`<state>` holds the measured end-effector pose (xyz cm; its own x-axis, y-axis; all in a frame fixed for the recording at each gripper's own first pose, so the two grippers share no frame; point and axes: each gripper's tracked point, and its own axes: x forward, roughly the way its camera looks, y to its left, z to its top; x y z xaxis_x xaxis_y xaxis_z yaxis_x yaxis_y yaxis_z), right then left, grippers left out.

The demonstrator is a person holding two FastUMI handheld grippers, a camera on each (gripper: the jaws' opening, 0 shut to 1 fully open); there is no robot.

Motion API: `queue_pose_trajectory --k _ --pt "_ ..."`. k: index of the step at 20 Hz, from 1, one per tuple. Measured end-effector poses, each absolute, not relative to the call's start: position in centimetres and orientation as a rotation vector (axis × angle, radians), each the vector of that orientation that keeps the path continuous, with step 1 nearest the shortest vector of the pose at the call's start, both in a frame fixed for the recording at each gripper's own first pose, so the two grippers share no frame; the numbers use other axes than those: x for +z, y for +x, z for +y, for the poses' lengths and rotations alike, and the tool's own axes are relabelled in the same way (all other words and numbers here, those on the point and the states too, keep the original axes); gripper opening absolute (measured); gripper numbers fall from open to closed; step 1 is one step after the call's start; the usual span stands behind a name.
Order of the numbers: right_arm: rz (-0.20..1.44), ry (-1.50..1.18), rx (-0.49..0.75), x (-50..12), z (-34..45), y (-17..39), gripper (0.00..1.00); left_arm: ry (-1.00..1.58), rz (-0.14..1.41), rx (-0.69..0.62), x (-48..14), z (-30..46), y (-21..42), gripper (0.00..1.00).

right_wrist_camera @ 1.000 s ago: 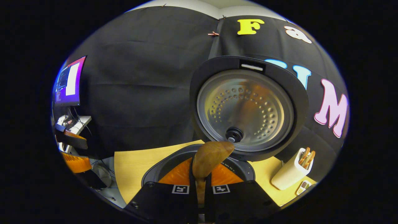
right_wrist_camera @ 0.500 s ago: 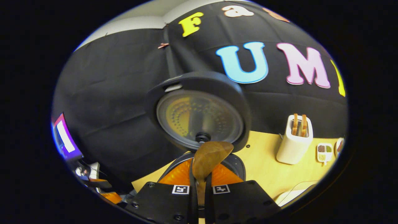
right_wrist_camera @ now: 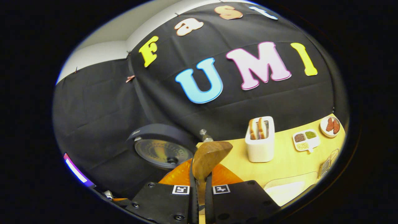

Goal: Close the left gripper, press the button to open the rice cooker; take a wooden spoon from the chopstick holder with the right hand, scoop a spoonful of rice and pour it into the rice cooker, then put the wooden spoon back into the chopstick holder.

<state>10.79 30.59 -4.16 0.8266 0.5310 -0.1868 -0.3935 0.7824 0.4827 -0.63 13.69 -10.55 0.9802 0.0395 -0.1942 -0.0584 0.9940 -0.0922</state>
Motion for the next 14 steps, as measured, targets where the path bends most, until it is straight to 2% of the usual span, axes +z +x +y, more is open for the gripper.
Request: queue_pose_trajectory --k 9,14 --pt "0.279 0.558 0.196 -4.4 10.2 13.3 0.12 -0.07 0.196 -0.002 -9.4 7.1 1.4 0.96" --pt "0.259 0.648 0.009 -6.5 -0.8 15.3 0.12 -0.055 0.214 0.002 -9.5 4.6 2.4 0.95"
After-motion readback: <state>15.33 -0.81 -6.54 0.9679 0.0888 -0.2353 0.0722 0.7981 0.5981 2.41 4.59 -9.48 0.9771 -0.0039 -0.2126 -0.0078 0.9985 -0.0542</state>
